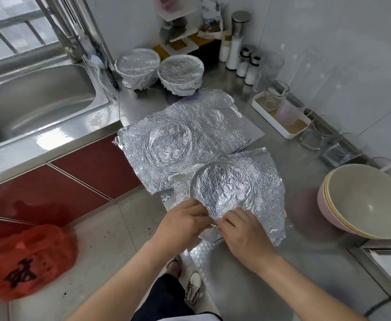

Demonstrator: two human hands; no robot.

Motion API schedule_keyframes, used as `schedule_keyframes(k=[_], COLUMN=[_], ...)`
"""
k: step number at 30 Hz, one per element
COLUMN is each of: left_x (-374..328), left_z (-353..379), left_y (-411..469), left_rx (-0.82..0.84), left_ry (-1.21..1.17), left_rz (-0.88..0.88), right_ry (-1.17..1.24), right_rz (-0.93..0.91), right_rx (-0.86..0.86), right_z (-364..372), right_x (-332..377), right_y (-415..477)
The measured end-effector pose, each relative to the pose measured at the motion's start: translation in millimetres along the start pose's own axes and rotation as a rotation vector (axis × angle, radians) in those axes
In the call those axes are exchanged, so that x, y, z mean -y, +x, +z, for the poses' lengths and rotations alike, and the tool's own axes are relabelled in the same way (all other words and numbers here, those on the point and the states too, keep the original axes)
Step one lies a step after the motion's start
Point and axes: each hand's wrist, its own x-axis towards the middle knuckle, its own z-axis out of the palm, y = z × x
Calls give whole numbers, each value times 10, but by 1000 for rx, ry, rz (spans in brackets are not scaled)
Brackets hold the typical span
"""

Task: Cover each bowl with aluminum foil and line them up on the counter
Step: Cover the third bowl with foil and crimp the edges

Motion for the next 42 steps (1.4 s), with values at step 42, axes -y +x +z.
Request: schedule_keyframes(k=[42], left_x=[-70], left_z=[10], left_y=[-50], left_rx=[23], left_ry=[-74], left_rz=[-205], right_ry=[42], right_rz=[46], right_rx=[-12], right_z=[32], right_x=[168], right_y=[57])
